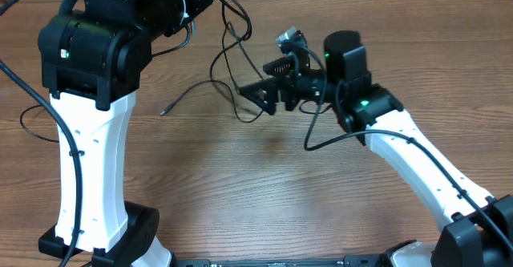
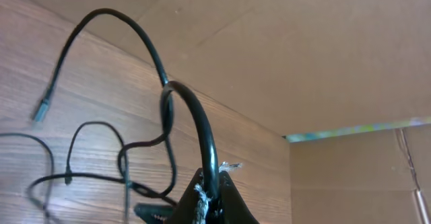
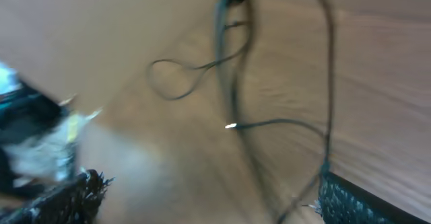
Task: Untangle cables
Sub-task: 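Move the right gripper to the lifted cable and grasp it below the left, then pull the right gripper rightward, stretching the cable away from the left gripper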
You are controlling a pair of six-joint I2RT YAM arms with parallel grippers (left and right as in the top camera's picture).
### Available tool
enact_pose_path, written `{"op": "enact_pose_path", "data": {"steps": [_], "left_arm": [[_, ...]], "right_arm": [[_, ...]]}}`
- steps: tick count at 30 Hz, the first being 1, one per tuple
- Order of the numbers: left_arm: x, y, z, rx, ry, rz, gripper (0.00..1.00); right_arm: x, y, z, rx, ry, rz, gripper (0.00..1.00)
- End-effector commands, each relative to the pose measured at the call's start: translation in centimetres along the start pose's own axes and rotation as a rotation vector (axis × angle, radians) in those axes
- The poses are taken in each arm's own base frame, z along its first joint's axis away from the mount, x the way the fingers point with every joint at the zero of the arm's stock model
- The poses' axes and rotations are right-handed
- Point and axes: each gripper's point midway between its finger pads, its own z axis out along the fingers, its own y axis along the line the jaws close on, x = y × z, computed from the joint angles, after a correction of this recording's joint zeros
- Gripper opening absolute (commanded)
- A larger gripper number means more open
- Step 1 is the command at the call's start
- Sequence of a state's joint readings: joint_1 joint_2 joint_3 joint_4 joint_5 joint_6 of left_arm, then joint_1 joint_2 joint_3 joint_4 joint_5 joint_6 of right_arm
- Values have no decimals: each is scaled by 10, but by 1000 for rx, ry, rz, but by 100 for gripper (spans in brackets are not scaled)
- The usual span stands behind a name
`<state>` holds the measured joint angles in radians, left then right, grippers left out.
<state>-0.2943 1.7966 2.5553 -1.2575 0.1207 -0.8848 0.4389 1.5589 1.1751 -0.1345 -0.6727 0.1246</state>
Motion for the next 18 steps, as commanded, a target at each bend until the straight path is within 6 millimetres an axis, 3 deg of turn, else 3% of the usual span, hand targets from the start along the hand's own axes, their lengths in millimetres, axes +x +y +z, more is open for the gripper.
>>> {"op": "enact_pose_path", "data": {"steps": [1,9,12,15,18], "left_arm": [[1,-3,-1,12,5,-32,4],[1,-4,-1,16,7,-35,4],[4,-6,-1,31,27,-39,4],[7,-9,-1,47,46,-53,4],[8,-11,-1,54,51,-61,4]], "right_arm": [[-8,-22,3,192,-45,8,100],[-3,-13,17,222,-39,-17,92],[-4,-9,19,215,-45,-26,78],[-3,-8,20,211,-42,-26,75],[-1,-10,22,213,-36,-23,63]]}}
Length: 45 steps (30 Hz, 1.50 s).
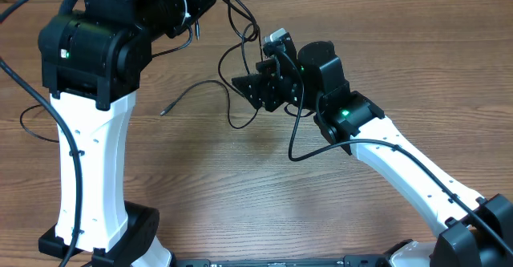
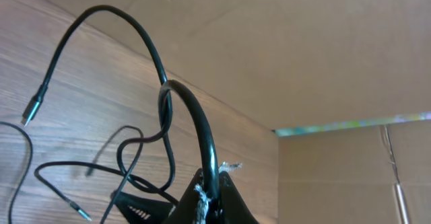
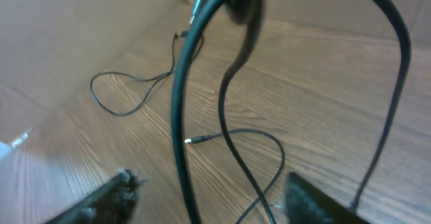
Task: Untangle cables
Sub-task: 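Pull the right gripper rightward, stretching the cable away from the left gripper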
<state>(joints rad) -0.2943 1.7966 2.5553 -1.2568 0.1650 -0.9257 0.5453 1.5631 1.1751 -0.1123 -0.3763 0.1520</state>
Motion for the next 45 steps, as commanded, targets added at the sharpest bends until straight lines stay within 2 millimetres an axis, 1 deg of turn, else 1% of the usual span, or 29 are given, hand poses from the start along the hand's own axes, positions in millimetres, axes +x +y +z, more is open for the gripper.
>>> {"op": "enact_pose_path", "data": {"steps": [1,2,4,5,6,7,9,12,15,17,18,20,21,23,25,26,27,29,30,32,33,35,39,41,43,45], "left_arm": [[3,-5,-1,26,17,-20,4],[3,-6,-1,30,21,-20,4],[4,-6,-1,32,25,-20,4],[4,-7,-1,32,25,-20,4],[4,-6,-1,32,24,-20,4],[3,-7,-1,33,23,-20,4],[2,-7,-1,35,16,-19,4],[-8,-3,-1,14,-32,-19,4],[-20,4,0,-28,-98,-20,4],[-32,13,1,-77,-163,-20,4],[-39,19,2,-114,-205,-19,4],[-48,28,5,-163,-253,-20,4],[-53,35,7,-192,-279,-22,4],[-61,43,11,-226,-304,-10,4],[-69,49,15,-245,-318,17,4],[-76,56,17,-263,-328,23,4],[-79,59,17,-269,-333,21,4],[-89,70,15,-291,-350,9,4],[-94,75,12,-301,-358,1,4],[-103,83,8,-313,-367,2,4],[-108,88,5,-323,-376,1,4],[-118,99,-1,-347,-393,-4,4],[-131,120,-12,-400,-411,-4,5],[-137,127,-16,-423,-415,16,4],[-141,134,-20,-445,-417,39,4],[-145,141,-25,-466,-419,48,4]], "right_arm": [[0,-3,5,15,-2,-1,63],[0,-3,5,15,-2,-1,63],[1,-3,6,14,-3,-1,47],[0,-3,6,11,-4,-2,33],[-1,-2,6,10,-7,-2,11],[-1,-1,6,3,-7,-2,4],[0,8,6,-51,0,-2,4],[5,33,2,-195,30,-5,4],[7,58,-8,-342,55,-10,4],[5,71,-17,-408,56,-22,4],[1,80,-25,-447,49,-40,4],[-5,93,-39,-499,32,-70,4],[-9,102,-50,-535,18,-102,4],[-15,114,-68,-567,-3,-143,4],[-19,121,-87,-565,-19,-178,4],[-21,122,-100,-549,-26,-199,4],[-22,119,-105,-527,-27,-196,4],[-23,102,-115,-409,-24,-159,4],[-22,87,-119,-326,-17,-132,4],[-17,50,-129,-126,4,-72,4],[-12,30,-134,-25,19,-40,4],[-1,-3,-147,132,54,24,4],[22,-62,-173,397,112,185,4],[34,-94,-193,560,116,302,4],[46,-127,-221,752,108,411,4],[58,-153,-251,928,92,513,4]]}}
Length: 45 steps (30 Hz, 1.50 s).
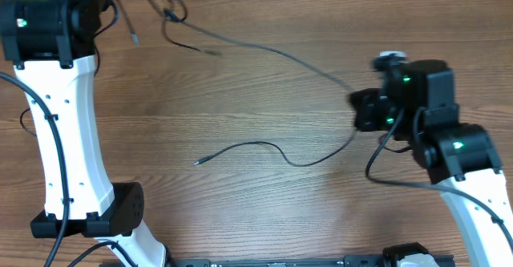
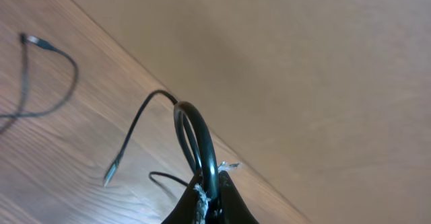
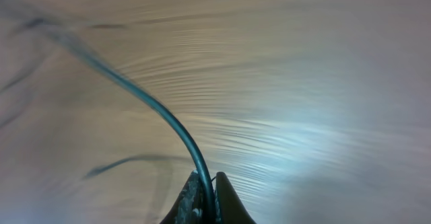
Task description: Untangle cables
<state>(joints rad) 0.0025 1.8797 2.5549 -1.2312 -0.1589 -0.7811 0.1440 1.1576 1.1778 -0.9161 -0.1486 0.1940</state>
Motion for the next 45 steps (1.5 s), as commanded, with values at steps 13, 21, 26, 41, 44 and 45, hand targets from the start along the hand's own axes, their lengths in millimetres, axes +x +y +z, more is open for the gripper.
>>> {"op": "enact_pose_path", "data": {"steps": [13,21,26,41,44,45], "left_arm": [[-17,43,4,-123,-2,171,4],[-8,63,65,-186,79,478,4],[-15,103,103,-271,113,446,4],[23,217,141,-400,440,276,75],[36,201,142,-291,500,254,78],[42,195,141,-249,527,251,78]], "right_arm": [[-12,-86,-14,199,-57,314,4],[-8,-33,11,-147,57,183,4],[-6,-4,22,-361,108,120,4],[-7,45,36,-589,148,55,4],[0,71,40,-636,168,-10,4],[2,79,42,-646,180,-15,4]]}}
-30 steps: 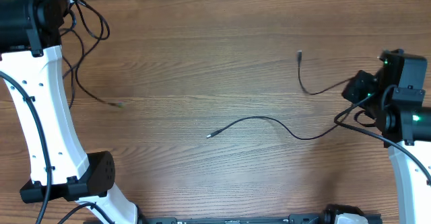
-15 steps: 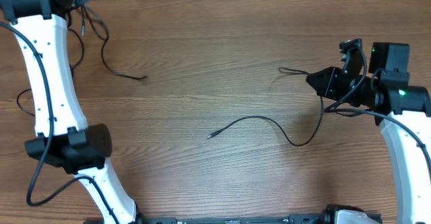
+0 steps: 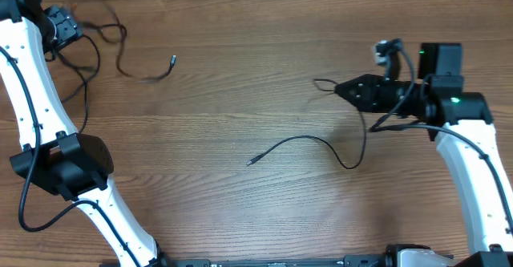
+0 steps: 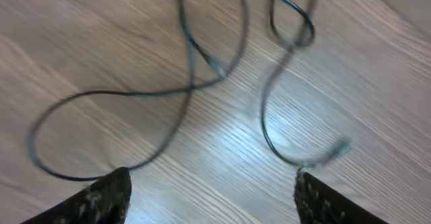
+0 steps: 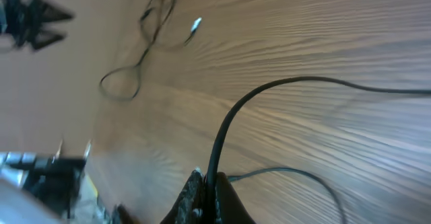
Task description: Untangle cables
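Observation:
Two black cables lie apart on the wooden table. The left cable [image 3: 148,78] [image 4: 264,126] is loosely looped at the far left, under my left gripper [image 3: 60,26] [image 4: 212,190], which is open with nothing between its fingers. My right gripper [image 3: 341,88] [image 5: 207,183] is shut on the right cable [image 3: 309,138] [image 5: 289,81]. That cable drops from the jaws and curves across the middle of the table to a free plug. A short end of it sticks out beside the gripper.
The left arm's white column and black base [image 3: 64,167] stand at the left edge. The right arm [image 3: 473,163] comes in from the lower right. The table [image 3: 240,219] is brown wood grain, with a cardboard wall behind it.
My left gripper has opened and its cable now lies looped on the table at the far left. The strand stretched from there to the right gripper is gone. The right gripper still holds its cable.
First both grippers were close together at the top middle, the left shut on the raised tangle and the right open beside it, then open around hanging strands. Later the arms stood far apart, both shut, a strand taut between them. Now the cables lie apart.

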You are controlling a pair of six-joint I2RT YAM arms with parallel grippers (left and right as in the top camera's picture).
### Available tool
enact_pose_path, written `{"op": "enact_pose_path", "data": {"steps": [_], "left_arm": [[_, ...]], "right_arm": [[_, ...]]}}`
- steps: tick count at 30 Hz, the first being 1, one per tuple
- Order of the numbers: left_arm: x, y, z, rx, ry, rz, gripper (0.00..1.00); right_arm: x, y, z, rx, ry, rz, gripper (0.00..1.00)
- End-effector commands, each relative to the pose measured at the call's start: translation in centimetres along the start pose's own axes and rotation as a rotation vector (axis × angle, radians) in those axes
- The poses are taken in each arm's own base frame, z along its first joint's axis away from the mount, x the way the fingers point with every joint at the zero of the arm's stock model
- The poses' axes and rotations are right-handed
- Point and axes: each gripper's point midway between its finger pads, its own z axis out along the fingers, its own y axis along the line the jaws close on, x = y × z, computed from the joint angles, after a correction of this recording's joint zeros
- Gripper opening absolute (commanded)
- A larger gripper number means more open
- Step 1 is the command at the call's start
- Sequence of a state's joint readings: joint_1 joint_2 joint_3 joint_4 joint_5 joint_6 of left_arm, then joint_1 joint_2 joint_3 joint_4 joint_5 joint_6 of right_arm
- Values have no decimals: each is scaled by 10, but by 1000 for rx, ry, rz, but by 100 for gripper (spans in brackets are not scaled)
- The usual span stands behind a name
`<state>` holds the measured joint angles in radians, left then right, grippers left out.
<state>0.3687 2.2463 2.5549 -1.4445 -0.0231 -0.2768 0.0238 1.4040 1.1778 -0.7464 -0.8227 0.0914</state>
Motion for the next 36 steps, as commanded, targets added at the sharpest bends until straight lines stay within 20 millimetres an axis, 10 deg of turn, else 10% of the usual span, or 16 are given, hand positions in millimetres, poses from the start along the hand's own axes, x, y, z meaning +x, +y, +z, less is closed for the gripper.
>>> {"op": "enact_pose_path", "data": {"steps": [1,7,14,19,21,24,27,36], "left_arm": [[14,-34,-5,196,67,49,78],[25,-53,-17,304,105,82,67],[29,-73,-65,453,59,137,71],[49,-67,-77,446,126,134,74],[57,-65,-77,438,161,127,75],[63,-67,-78,436,185,130,76],[69,-71,-79,440,202,140,76],[104,-111,-77,467,275,294,64]], "right_arm": [[9,26,24,-77,56,-28,4],[10,73,83,-204,99,30,4],[22,154,159,-393,153,-151,4],[36,178,195,-483,142,-254,4],[46,177,201,-482,167,-272,7],[52,171,202,-467,187,-293,65],[47,162,199,-460,194,-268,100],[9,58,169,-241,201,55,100]]}}
